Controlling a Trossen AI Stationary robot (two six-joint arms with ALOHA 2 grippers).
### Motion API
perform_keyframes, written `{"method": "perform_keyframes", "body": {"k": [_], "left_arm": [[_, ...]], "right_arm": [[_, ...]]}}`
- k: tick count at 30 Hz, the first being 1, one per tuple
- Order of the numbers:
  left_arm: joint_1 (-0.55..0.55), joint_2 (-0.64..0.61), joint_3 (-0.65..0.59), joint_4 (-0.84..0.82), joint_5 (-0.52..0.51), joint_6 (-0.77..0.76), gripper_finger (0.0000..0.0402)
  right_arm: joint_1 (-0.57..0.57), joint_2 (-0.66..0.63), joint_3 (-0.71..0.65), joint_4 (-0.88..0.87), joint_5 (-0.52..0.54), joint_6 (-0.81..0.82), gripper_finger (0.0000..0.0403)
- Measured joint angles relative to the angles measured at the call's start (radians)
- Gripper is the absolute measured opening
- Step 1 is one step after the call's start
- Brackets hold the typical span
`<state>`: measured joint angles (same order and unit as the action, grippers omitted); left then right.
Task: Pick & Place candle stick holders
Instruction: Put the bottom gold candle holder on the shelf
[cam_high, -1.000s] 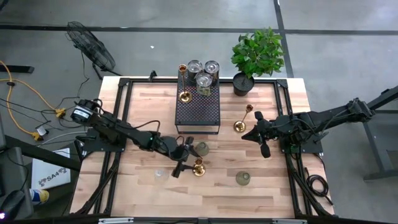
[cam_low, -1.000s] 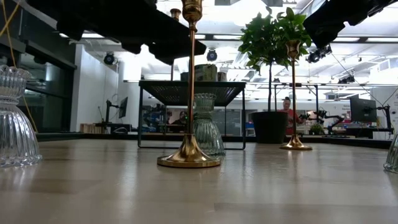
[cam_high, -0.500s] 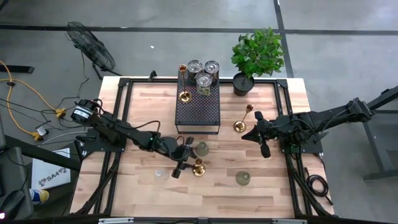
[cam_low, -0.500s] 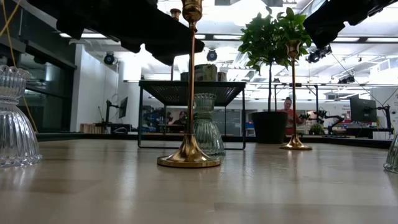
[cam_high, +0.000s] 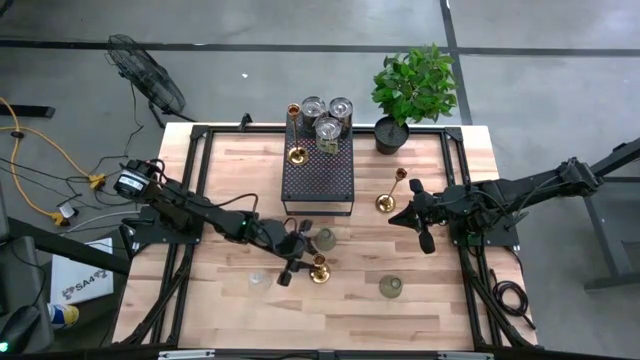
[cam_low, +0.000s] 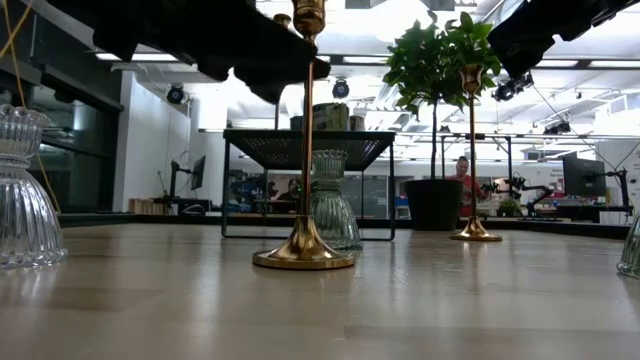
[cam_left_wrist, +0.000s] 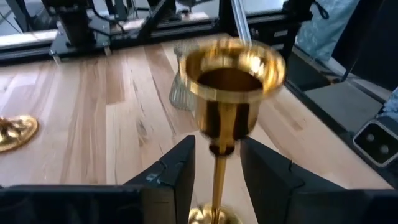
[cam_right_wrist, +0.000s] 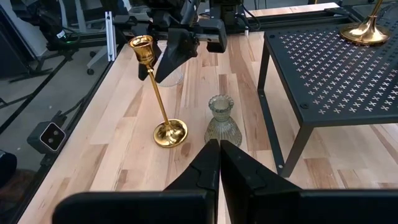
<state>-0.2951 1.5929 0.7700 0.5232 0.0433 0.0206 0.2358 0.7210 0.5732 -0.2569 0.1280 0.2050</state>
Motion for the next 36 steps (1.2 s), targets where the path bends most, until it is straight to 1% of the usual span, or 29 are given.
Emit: {"method": "perform_keyframes", "body": {"k": [13,16,24,26,29,32,34,36], "left_arm": [[0.0,0.0,0.01,-0.054,-0.002,-0.026,0.0119],[0.0,0.0,0.01,-0.054,-0.006,-0.026,0.0102],[0.0,0.0,0.01,-0.053,0.0,-0.026,0.0025],[0.0,0.0,0.01,-0.052,0.0,-0.027,0.0012],[0.0,0.0,0.011,-0.051,-0.005,-0.043,0.0012],[0.0,-0.007,0.035,-0.064,-0.033,-0.082,0.0011],[0.0,-0.024,0.067,-0.08,-0.062,-0.115,0.0007],[0.0,-0.053,0.101,-0.136,-0.113,-0.15,0.0006]], "right_arm": [[0.0,0.0,0.0,0.0,0.0,0.0,0.0004],[0.0,0.0,0.0,0.0,0.0,0.0,0.0004],[0.0,0.0,0.0,0.0,0.0,0.0,0.0004],[0.0,0.0,0.0,0.0,0.0,0.0,0.0004],[0.0,0.0,0.0,0.0,0.0,0.0,0.0004],[0.0,0.0,0.0,0.0,0.0,0.0,0.0004],[0.0,0.0,0.0,0.0,0.0,0.0,0.0004],[0.0,0.0,0.0,0.0,0.0,0.0,0.0004]]}}
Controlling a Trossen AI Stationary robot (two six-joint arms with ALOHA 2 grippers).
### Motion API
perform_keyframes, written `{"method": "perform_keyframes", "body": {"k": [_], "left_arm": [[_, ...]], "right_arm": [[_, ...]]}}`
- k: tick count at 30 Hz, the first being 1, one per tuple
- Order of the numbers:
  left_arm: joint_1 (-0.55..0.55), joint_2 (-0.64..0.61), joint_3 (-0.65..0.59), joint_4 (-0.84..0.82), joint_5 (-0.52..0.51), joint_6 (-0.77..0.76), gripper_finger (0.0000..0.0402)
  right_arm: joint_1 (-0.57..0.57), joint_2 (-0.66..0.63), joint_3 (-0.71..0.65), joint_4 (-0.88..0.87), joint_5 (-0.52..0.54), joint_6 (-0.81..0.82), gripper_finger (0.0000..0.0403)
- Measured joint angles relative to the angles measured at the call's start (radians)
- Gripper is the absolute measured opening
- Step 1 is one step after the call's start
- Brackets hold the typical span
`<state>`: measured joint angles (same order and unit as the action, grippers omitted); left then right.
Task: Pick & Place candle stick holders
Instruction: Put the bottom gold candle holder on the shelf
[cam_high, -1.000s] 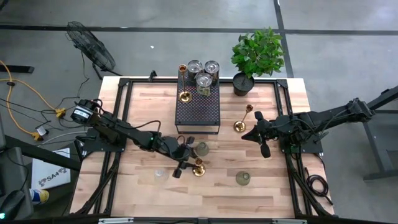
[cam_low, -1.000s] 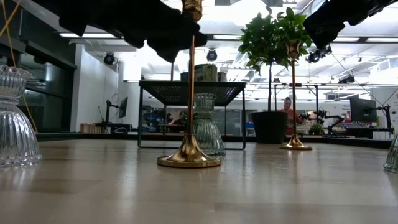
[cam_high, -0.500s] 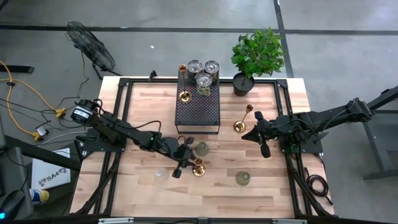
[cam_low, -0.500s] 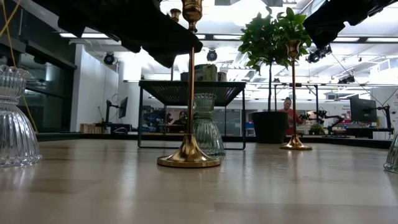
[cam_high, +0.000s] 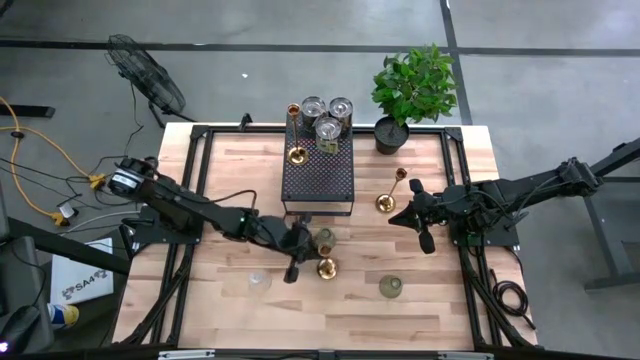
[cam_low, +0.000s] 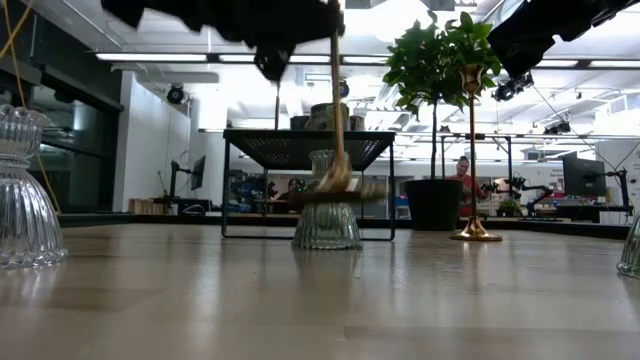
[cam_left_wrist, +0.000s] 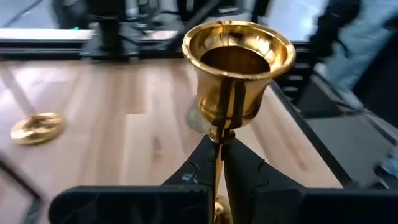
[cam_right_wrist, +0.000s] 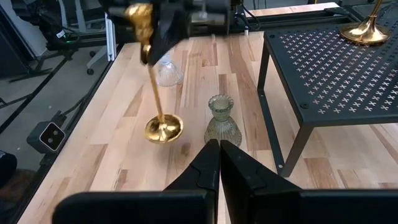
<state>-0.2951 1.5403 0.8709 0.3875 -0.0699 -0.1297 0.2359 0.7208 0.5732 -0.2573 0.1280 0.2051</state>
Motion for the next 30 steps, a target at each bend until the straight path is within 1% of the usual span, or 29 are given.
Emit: {"method": "perform_keyframes", "body": {"k": [6,9,11,14,16,23,26,30], "left_arm": [[-0.002,-0.072,0.156,-0.306,-0.183,-0.054,0.0005],[-0.002,-0.084,0.259,-0.453,-0.321,-0.109,0.0004],[0.0,-0.084,0.321,-0.518,-0.413,-0.161,0.0004],[0.0,-0.084,0.391,-0.536,-0.542,-0.213,0.0004],[0.0,-0.084,0.414,-0.543,-0.633,-0.235,0.0004],[0.011,-0.082,0.419,-0.571,-0.893,-0.355,0.0004],[0.042,-0.082,0.419,-0.571,-0.948,-0.394,0.0004],[0.111,-0.082,0.419,-0.575,-0.968,-0.42,0.0004]], "right_arm": [[0.0,0.0,0.0,0.001,0.0,0.0,0.0004],[0.0,0.0,0.0,0.0,0.0,0.0,0.0004],[0.0,0.0,0.0,0.0,0.0,0.0,0.0004],[0.0,0.0,0.0,0.001,0.0,0.0,0.0004],[0.0,0.0,0.0,0.001,0.0,0.0,0.0004],[0.0,0.0,0.0,0.0,0.0,0.0,0.0004],[0.0,0.0,0.0,0.0,0.0,0.0,0.0004],[0.0,0.0,0.0,0.001,0.0,0.0,0.0004]]}}
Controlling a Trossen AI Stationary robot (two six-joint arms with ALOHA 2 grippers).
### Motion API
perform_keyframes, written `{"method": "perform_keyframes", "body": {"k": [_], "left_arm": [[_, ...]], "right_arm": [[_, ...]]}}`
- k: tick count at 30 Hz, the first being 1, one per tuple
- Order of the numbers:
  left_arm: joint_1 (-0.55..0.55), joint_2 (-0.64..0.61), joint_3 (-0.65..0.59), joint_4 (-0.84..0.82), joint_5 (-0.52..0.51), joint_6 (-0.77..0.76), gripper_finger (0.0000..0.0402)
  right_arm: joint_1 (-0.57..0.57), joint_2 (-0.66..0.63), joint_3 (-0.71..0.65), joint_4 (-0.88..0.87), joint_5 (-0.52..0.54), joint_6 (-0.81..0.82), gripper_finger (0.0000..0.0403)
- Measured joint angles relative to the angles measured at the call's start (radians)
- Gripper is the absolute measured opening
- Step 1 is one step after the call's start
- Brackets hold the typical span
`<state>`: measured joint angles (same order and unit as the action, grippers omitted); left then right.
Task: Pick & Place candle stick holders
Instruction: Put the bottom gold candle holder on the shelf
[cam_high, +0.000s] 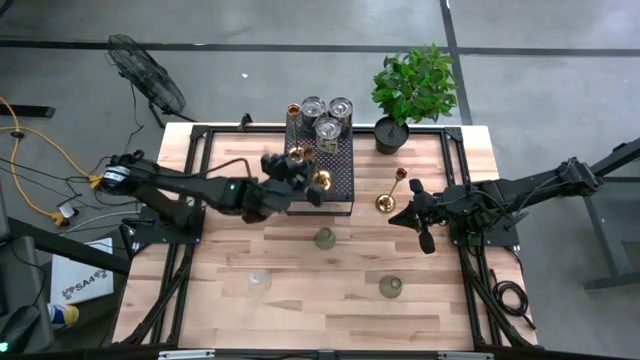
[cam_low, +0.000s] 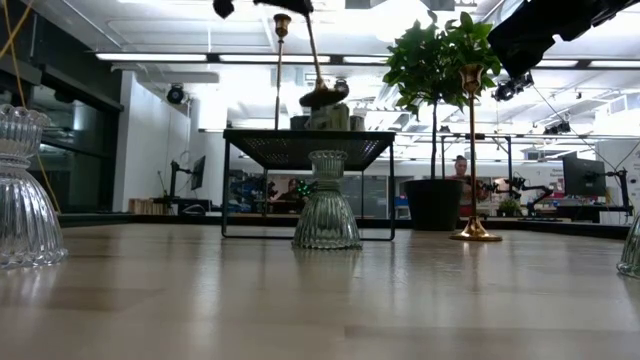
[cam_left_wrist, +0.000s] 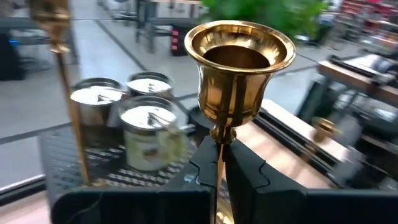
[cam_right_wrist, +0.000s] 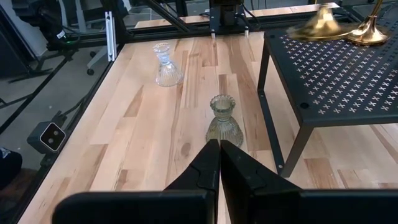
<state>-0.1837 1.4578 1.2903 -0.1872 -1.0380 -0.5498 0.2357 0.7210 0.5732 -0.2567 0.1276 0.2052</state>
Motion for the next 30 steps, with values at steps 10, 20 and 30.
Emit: {"method": "perform_keyframes", "body": {"k": [10,20,30], "left_arm": [[0.102,0.091,0.057,-0.03,0.039,0.003,0.0003],[0.155,0.153,0.151,-0.113,0.053,0.047,0.0003],[0.198,0.153,0.151,-0.18,0.087,-0.029,0.0003]], "right_arm": [[0.0,0.0,0.0,0.0,0.0,0.0,0.0004],[0.0,0.0,0.0,0.0,0.0,0.0,0.0004],[0.0,0.0,0.0,0.0,0.0,0.0,0.0004]]}}
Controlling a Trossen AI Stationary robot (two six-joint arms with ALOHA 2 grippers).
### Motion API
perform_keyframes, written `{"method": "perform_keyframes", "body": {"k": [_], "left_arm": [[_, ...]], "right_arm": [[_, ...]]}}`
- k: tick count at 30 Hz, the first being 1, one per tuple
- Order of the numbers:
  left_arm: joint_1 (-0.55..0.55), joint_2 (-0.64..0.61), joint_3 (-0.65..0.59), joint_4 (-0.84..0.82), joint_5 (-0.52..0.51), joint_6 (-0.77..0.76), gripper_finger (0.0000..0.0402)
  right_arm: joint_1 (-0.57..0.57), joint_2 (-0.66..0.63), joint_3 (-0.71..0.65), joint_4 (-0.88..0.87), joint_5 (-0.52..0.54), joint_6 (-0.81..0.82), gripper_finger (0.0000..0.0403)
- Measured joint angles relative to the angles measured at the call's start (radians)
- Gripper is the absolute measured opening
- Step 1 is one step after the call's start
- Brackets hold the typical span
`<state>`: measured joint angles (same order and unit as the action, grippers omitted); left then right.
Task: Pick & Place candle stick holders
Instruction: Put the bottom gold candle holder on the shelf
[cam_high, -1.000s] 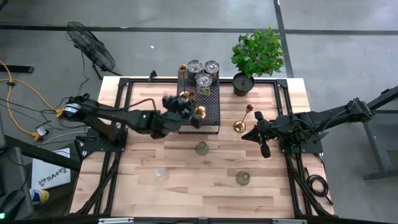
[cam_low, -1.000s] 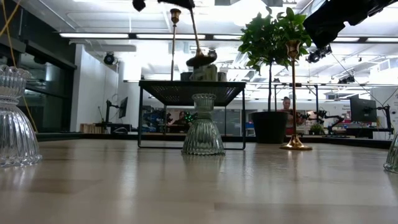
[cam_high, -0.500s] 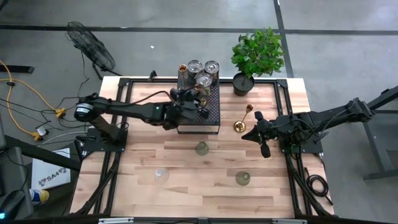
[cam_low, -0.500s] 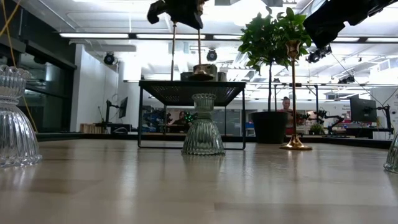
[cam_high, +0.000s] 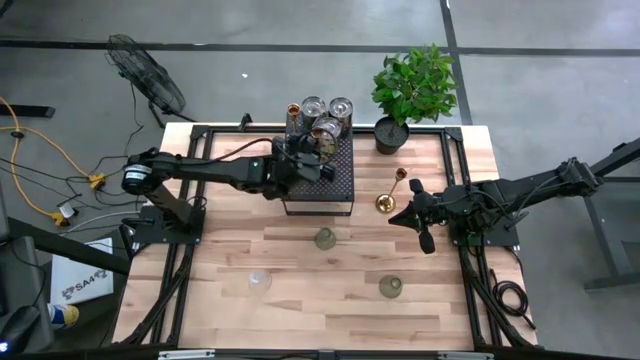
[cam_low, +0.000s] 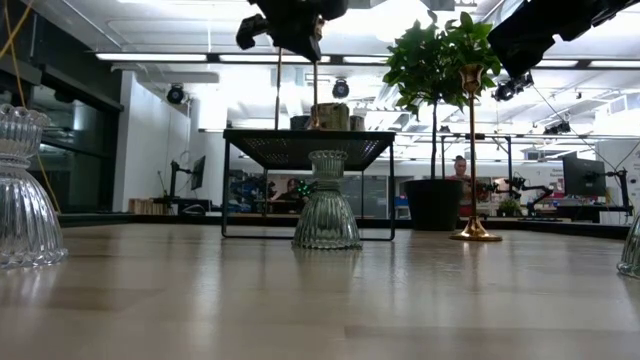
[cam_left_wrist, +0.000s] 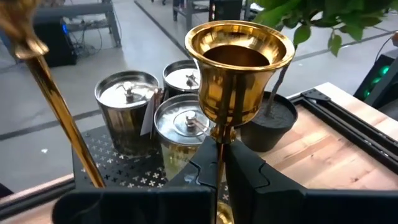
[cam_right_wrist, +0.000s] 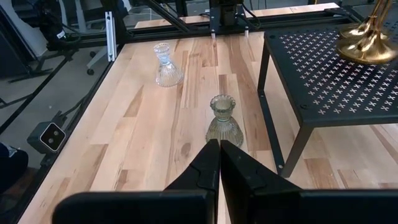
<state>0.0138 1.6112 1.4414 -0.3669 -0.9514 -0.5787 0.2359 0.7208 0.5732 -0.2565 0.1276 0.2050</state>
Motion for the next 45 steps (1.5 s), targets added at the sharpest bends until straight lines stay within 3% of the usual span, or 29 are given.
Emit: {"method": "perform_keyframes", "body": {"k": [10,45], "left_arm": [[0.034,0.035,0.002,0.017,0.05,-0.014,0.0003],[0.073,0.047,0.0,0.007,0.014,0.002,0.0007]], "right_arm": [[0.0,0.0,0.0,0.0,0.0,0.0,0.0004],[0.0,0.0,0.0,0.0,0.0,0.0,0.0004]]}}
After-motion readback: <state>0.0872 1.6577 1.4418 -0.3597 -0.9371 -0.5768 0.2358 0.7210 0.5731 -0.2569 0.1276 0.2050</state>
